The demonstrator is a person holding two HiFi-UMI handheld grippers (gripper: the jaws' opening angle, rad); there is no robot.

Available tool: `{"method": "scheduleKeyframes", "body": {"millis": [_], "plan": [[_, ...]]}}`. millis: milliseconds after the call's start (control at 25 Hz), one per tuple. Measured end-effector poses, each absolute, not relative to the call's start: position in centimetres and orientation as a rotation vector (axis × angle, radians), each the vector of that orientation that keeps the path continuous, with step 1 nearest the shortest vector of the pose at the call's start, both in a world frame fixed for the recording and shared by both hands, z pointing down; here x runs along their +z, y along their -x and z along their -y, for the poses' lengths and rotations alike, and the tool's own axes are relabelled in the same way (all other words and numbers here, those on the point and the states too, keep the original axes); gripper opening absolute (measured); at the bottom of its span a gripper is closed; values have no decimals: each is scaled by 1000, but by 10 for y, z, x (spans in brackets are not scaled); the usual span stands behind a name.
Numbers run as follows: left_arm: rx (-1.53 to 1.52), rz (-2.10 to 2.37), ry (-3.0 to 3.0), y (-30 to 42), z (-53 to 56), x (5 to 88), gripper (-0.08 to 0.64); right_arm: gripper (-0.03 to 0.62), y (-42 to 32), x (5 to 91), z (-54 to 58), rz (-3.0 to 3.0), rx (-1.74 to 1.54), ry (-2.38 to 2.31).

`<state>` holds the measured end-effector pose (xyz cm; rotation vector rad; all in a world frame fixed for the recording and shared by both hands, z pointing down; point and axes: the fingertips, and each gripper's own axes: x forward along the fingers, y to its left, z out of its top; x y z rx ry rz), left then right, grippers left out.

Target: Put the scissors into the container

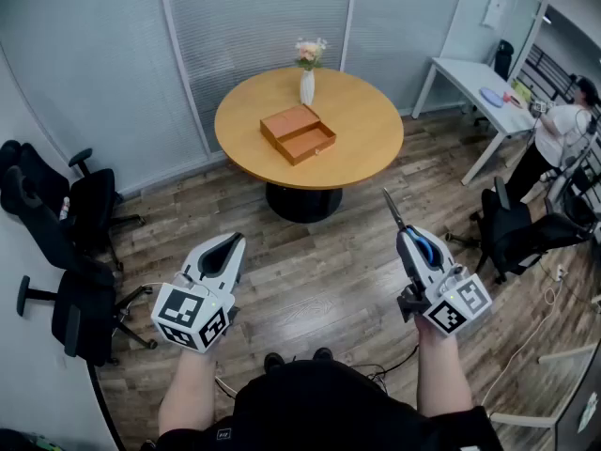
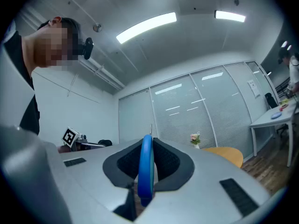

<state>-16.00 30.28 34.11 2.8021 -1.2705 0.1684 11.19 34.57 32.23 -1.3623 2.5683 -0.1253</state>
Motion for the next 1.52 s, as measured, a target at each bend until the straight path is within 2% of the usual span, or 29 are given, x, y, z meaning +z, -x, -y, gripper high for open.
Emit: {"method": "scheduleKeyframes", "body": {"millis": [480, 1160, 1520], "plan": [[187, 1269, -2793, 150, -307, 345, 26, 60, -119, 324, -347, -2576, -137, 1348], [187, 1332, -2740, 102, -315, 360, 26, 60, -180, 330, -347, -2562, -197, 1241], [190, 1316, -2714, 94, -267, 377, 26, 60, -197, 353, -301, -2557, -249, 1291]]}}
